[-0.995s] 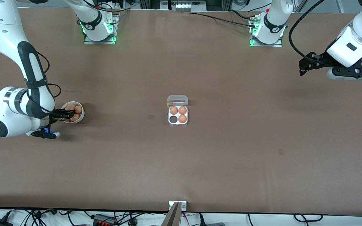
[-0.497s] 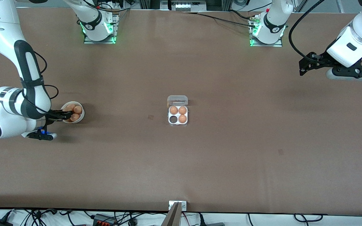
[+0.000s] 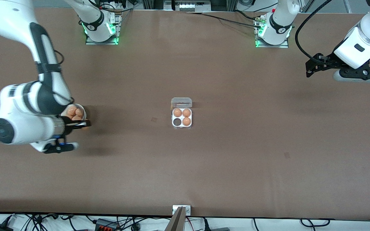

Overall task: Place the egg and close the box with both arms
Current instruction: 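Carry the egg with the right gripper to the clear carton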

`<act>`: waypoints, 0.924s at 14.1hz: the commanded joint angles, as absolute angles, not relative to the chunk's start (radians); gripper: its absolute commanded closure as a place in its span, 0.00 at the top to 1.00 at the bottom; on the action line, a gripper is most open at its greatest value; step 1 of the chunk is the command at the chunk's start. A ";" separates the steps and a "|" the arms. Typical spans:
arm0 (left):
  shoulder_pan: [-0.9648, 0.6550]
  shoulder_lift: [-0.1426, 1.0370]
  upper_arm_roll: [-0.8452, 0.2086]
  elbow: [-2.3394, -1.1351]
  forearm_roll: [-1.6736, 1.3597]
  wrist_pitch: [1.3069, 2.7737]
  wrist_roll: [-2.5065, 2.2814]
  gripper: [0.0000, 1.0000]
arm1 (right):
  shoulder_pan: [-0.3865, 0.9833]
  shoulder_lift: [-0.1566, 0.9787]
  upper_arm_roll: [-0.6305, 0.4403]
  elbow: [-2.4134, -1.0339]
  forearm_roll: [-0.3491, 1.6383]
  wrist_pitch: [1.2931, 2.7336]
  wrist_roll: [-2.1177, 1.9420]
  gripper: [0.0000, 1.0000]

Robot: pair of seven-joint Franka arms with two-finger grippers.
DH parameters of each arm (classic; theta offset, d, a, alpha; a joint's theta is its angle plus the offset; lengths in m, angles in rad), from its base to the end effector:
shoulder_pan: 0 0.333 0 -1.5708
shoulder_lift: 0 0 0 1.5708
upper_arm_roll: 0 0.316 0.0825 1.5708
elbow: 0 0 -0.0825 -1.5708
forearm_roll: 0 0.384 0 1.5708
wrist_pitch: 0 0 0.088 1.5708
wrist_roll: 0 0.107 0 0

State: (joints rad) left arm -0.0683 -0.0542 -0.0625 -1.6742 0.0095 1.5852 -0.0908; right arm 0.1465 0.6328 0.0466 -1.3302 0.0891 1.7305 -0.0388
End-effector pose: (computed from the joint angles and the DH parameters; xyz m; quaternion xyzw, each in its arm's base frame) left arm 0.5325 -0.0699 0.6065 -0.9996 0.0201 0.0166 0.0083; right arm 0.6876 0.1360 0.3450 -0.9866 -0.0998 0.1196 0.0480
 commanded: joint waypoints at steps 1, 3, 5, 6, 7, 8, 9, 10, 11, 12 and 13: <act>-0.064 -0.061 -0.063 -1.677 -0.003 1.586 -0.069 1.00 | 0.253 0.653 0.040 -1.313 0.091 1.819 -0.032 0.23; -0.064 -0.061 -0.063 -1.677 -0.003 1.586 -0.069 1.00 | 0.310 0.673 0.041 -1.313 0.092 1.856 0.038 0.23; -0.064 -0.057 -0.063 -1.677 -0.003 1.588 -0.069 1.00 | 0.369 0.686 0.041 -1.315 0.119 1.902 0.119 0.23; -0.064 -0.055 -0.063 -1.677 -0.003 1.588 -0.069 1.00 | 0.409 0.696 0.041 -1.315 0.147 1.919 0.182 0.24; -0.064 -0.055 -0.063 -1.677 -0.002 1.586 -0.068 1.00 | 0.451 0.706 0.041 -1.315 0.150 1.943 0.240 0.24; -0.064 -0.055 -0.063 -1.677 -0.002 1.586 -0.067 1.00 | 0.483 0.715 0.040 -1.315 0.152 1.988 0.288 0.24; -0.064 -0.055 -0.063 -1.675 -0.002 1.586 -0.067 1.00 | 0.498 0.727 0.040 -1.315 0.153 2.031 0.317 0.24; -0.064 -0.055 -0.063 -1.675 -0.002 1.586 -0.067 1.00 | 0.517 0.739 0.041 -1.315 0.156 2.069 0.343 0.24; -0.064 -0.055 -0.063 -1.675 -0.002 1.586 -0.067 1.00 | 0.534 0.753 0.041 -1.315 0.156 2.095 0.374 0.24; -0.064 -0.055 -0.063 -1.675 -0.002 1.586 -0.067 1.00 | 0.558 0.767 0.041 -1.315 0.156 2.123 0.411 0.24; -0.064 -0.055 -0.063 -1.675 -0.002 1.586 -0.067 1.00 | 0.583 0.784 0.041 -1.315 0.155 2.152 0.435 0.24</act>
